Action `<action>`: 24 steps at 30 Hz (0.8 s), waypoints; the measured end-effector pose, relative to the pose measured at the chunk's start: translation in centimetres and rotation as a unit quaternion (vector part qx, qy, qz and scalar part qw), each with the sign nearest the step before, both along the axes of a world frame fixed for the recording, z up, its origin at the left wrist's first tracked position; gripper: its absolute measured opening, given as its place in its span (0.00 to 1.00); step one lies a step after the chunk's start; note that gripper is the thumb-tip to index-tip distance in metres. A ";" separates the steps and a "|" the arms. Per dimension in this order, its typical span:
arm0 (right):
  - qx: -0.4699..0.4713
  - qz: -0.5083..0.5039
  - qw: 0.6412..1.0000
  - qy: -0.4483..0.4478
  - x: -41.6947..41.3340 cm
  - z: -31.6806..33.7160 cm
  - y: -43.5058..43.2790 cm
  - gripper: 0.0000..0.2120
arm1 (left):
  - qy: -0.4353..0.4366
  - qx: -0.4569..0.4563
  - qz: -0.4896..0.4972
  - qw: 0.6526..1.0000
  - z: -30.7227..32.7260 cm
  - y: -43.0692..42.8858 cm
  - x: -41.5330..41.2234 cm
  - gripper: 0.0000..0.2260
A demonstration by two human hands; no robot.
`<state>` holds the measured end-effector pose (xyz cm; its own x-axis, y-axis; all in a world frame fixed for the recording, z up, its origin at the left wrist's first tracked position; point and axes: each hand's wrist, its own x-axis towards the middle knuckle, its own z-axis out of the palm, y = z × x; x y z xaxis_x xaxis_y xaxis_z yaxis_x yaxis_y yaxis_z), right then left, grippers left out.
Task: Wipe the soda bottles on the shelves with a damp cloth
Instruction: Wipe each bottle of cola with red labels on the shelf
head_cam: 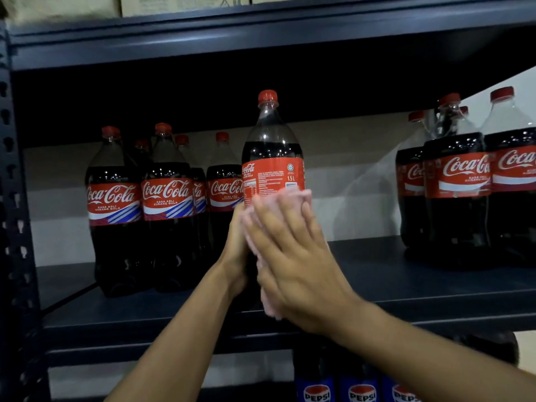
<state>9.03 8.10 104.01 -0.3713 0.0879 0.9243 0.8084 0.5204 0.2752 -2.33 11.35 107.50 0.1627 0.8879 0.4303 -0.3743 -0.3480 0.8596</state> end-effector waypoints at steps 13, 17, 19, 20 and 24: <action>-0.067 0.083 0.988 0.109 1.1 11.5 0.8 0.32 | 0.015 0.017 0.085 0.996 -0.2 -2.4 1.5 0.33; -0.007 0.029 0.998 0.049 0.6 6.7 0.8 0.32 | 0.001 0.040 0.096 0.995 -0.5 -1.6 1.9 0.30; 0.012 0.023 0.999 0.023 0.7 3.5 0.9 0.29 | -0.002 0.061 0.087 0.994 -0.7 -1.2 1.6 0.28; 0.007 0.025 1.000 0.013 0.8 1.9 0.9 0.28 | -0.006 0.064 0.074 0.995 -0.7 -0.9 1.4 0.28; 0.004 -0.031 0.997 -0.075 1.3 -2.8 0.1 0.29 | -0.033 0.012 0.005 0.999 -0.5 -0.2 0.4 0.30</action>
<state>10.31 8.22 101.21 -0.4995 0.1076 0.8596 0.7884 0.4677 0.3996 -1.89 11.18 106.98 0.1240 0.8787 0.4609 -0.4264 -0.3722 0.8244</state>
